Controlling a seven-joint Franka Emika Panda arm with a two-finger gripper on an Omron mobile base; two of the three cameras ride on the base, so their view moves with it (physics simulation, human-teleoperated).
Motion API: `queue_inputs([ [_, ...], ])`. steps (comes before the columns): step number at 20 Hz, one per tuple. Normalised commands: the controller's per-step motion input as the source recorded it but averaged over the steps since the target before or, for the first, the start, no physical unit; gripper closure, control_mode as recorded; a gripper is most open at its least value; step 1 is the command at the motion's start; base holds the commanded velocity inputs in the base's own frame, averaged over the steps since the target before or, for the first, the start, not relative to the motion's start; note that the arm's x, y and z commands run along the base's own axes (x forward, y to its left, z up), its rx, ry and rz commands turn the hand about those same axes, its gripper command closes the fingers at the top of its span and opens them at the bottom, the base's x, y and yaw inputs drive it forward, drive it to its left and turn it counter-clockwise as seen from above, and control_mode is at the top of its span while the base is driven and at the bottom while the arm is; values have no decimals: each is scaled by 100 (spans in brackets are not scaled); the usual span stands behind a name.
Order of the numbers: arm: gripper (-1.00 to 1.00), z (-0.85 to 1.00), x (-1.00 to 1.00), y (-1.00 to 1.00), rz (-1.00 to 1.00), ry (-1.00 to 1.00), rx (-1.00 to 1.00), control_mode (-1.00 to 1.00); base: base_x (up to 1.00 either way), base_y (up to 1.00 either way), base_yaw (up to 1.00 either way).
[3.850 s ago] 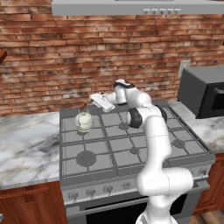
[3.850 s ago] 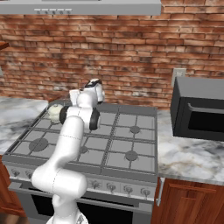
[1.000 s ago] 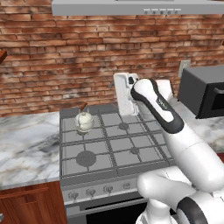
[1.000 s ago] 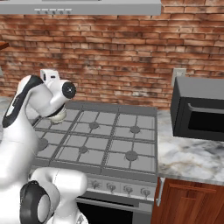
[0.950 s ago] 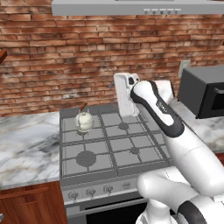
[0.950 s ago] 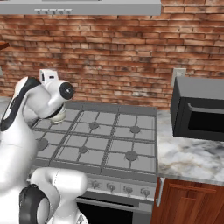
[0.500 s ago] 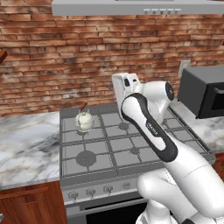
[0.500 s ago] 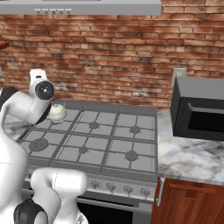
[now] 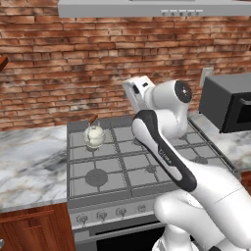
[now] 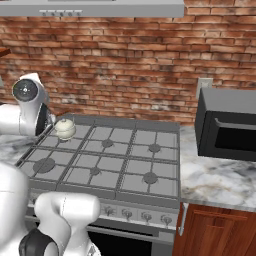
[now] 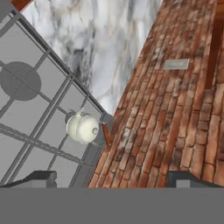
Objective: Pick the kettle from the cabinet and place it on a stove burner. Then pick the pot from the counter and place it on another stove burner. Finally, turn both burners on.
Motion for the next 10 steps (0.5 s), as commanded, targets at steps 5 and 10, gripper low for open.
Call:
queue_inputs([
  [5, -100, 17, -37, -24, -4, 1, -19, -100, 0, 0, 0],
  [10, -100, 10, -38, -31, -4, 2, -12, -100, 0, 0, 0],
])
